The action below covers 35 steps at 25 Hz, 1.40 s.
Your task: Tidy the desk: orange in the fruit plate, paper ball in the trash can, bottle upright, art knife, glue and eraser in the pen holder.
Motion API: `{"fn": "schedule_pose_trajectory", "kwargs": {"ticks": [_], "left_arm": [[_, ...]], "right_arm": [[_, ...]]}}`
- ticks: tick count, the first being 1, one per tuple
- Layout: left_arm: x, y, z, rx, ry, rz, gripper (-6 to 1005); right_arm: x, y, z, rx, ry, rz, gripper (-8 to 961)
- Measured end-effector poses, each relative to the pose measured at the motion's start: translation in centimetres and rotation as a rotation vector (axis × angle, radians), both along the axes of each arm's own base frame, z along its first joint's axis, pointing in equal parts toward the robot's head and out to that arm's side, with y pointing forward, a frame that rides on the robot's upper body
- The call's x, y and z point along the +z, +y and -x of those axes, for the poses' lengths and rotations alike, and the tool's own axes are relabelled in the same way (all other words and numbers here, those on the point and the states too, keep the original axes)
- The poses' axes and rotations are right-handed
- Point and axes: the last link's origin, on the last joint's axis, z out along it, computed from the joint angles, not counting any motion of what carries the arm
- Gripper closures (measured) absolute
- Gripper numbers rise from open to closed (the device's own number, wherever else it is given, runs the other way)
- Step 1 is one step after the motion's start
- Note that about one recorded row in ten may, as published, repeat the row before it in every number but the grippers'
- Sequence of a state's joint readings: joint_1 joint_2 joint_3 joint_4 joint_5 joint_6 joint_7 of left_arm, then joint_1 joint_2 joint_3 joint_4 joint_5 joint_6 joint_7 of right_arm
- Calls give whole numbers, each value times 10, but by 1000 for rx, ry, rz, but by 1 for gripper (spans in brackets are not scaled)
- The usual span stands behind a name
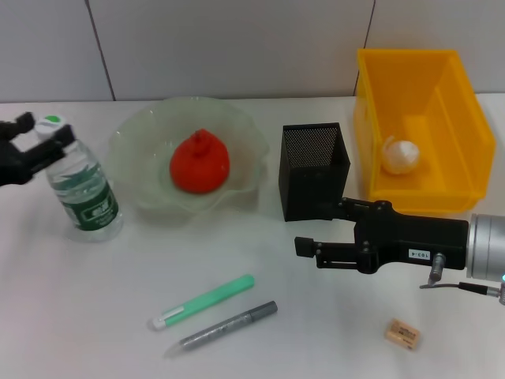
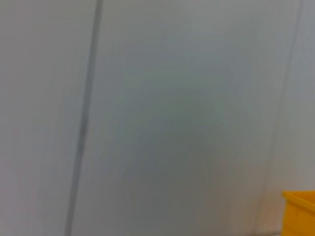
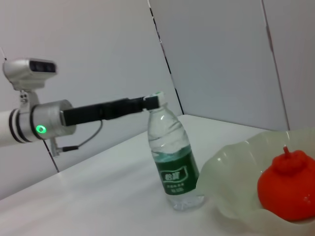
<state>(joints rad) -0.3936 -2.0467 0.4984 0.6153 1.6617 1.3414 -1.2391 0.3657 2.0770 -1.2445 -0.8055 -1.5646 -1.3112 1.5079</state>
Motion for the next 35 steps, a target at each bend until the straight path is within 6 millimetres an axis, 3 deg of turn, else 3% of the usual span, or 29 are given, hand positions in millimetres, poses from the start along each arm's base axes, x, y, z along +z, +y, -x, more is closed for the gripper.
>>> {"fn": "schedule_pose_trajectory", "kwargs": {"ticks": [1, 5, 8, 9, 13, 15, 18, 20, 23, 24, 28, 29, 35], "left_arm": [[14, -8, 6, 2, -10, -18, 249], [32, -27, 12, -34, -15, -19, 222], [42, -52, 15, -106, -21, 13, 199], [44, -72, 16, -160, -19, 32, 192], [44, -93, 16, -215, -15, 44, 193], [39, -116, 19, -257, -7, 61, 193], [37, -122, 18, -277, -1, 71, 194], [24, -136, 14, -343, 7, 152, 195], [20, -138, 12, -357, 5, 186, 196], [15, -138, 10, -370, 3, 221, 196], [10, -138, 8, -382, 3, 256, 197], [-9, -137, 0, -428, 5, 363, 197], [-17, -136, -3, -451, 26, 407, 197]], "right_arm": [[0, 0, 0, 0, -1, -2, 145], [3, 2, 2, 10, -23, 5, 145], [8, 4, 7, 12, -95, 44, 145], [13, 6, 14, 15, -165, 70, 145], [22, 9, 25, 10, -241, 93, 145], [31, 10, 43, 25, -306, 132, 145], [35, 11, 48, 31, -327, 139, 145], [45, 17, 67, 11, -473, 174, 145], [47, 19, 73, 2, -514, 186, 144], [49, 23, 87, -19, -590, 221, 144], [48, 30, 103, -61, -685, 268, 144], [44, 33, 112, -83, -741, 288, 144], [24, 38, 135, -24, -860, 301, 144]]}}
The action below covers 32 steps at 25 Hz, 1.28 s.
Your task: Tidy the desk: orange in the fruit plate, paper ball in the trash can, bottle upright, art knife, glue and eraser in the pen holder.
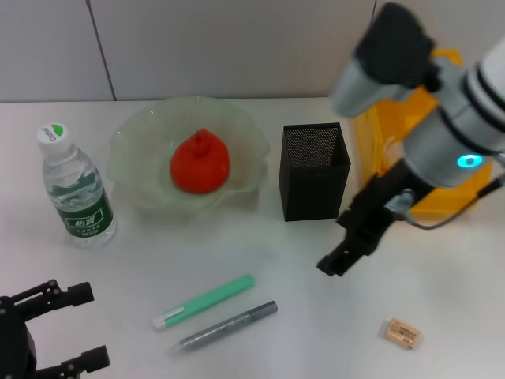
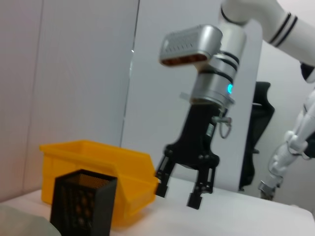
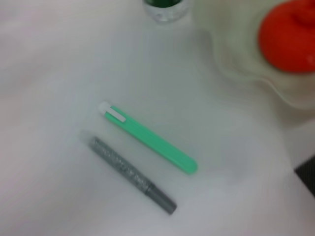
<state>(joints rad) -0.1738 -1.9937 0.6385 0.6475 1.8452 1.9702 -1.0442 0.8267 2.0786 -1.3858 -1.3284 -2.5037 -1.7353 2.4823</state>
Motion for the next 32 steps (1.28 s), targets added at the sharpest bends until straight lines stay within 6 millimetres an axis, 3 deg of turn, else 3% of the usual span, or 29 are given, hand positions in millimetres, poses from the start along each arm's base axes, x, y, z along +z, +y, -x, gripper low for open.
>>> {"fn": "schedule_pose_trajectory", "kwargs": {"ticks": [8, 9, 10, 11, 12, 14, 23, 32], "left_arm": [[-5, 0, -1, -1, 0, 15, 197], [-6, -1, -1, 1, 0, 20, 197], [-6, -1, -1, 1, 0, 20, 197], [-7, -1, 0, 3, 1, 21, 197], [-7, -2, 0, 4, 1, 22, 197], [-8, -5, 1, 12, 0, 25, 197], [-7, -14, 8, 44, 3, 13, 197], [-8, -13, 10, 53, 12, 5, 197]], "right_arm": [[-47, 10, 35, 259, -25, 47, 145], [-62, 10, 46, 319, -12, 76, 145], [-62, 10, 46, 319, -12, 76, 145], [-78, 8, 55, 373, -19, 109, 145], [-78, 8, 55, 373, -19, 109, 145], [-103, 3, 61, 433, -42, 154, 145], [-138, -20, 70, 532, 8, 202, 151], [-162, -36, 58, 602, 0, 194, 181]]}}
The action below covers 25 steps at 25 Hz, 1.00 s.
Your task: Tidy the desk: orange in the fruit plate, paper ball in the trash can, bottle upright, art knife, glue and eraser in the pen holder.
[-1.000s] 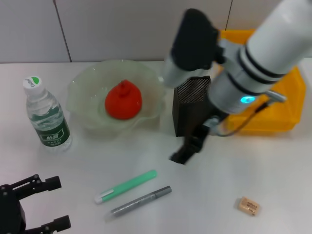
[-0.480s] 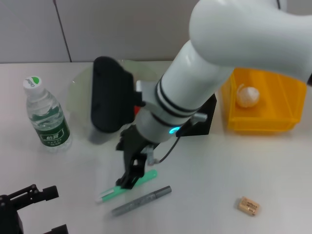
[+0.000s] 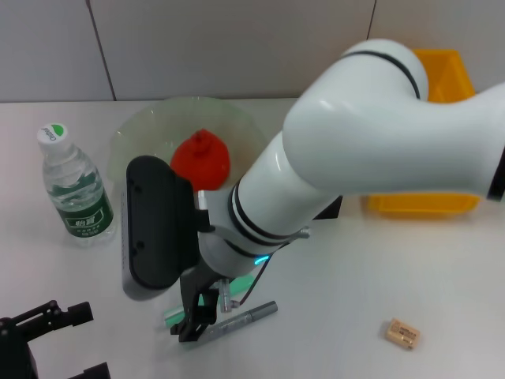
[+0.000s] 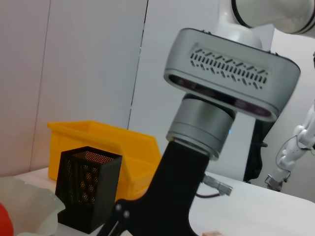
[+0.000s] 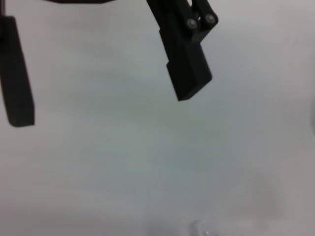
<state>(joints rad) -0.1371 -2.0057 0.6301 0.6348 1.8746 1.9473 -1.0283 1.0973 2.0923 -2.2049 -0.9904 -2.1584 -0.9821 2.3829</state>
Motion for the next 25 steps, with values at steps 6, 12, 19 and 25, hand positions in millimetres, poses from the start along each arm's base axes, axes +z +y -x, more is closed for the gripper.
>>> {"fn": "schedule_pose_trajectory", "kwargs": {"ticks": [6, 12, 19, 25], "left_arm": [[-3, 1, 1, 14, -6, 1, 197], [-4, 1, 1, 15, -8, 2, 197], [-6, 3, -1, 10, -12, 1, 197], [-8, 5, -2, 11, -12, -2, 197]], "right_arm": [[-8, -4, -9, 12, 32, -16, 201], [-11, -5, -12, -6, 45, -13, 222], [-13, -4, -19, -22, 44, -16, 245], [-15, -3, -22, -50, 63, -18, 518]]}}
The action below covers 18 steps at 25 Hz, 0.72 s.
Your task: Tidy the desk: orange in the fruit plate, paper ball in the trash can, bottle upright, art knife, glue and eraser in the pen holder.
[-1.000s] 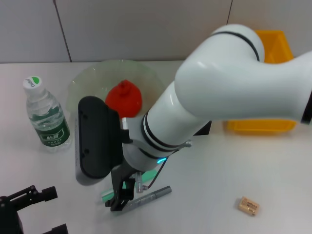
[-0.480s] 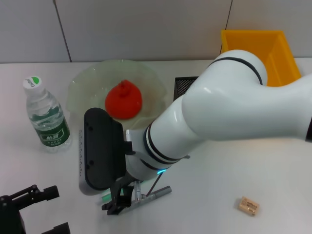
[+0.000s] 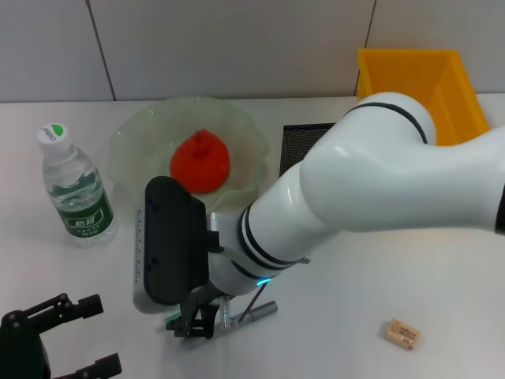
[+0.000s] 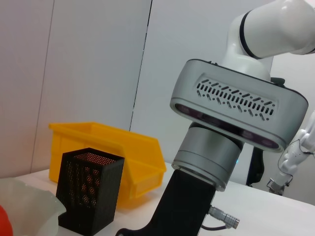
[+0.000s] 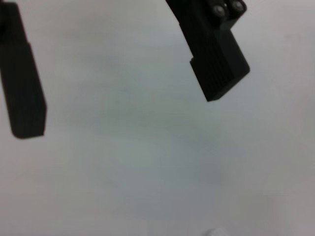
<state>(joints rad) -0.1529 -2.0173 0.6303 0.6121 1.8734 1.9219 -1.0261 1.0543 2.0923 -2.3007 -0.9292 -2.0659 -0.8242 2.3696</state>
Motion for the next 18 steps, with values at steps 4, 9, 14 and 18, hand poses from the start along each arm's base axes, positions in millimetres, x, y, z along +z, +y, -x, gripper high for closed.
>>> {"fn": "schedule_pose_trajectory", "kwargs": {"ticks": [4, 9, 14, 18], "left_arm": [[-1, 3, -2, -7, -1, -1, 197], [-1, 3, -2, -7, -3, 0, 197], [-1, 3, -2, -8, -2, -1, 197], [-2, 4, -3, -8, -2, -1, 197]], "right_arm": [[-3, 0, -5, 5, 2, -9, 611], [-5, -1, -7, 13, -2, -9, 613], [-5, -1, -8, 21, -3, -8, 616], [-5, 0, -12, 15, -10, -11, 618]]}}
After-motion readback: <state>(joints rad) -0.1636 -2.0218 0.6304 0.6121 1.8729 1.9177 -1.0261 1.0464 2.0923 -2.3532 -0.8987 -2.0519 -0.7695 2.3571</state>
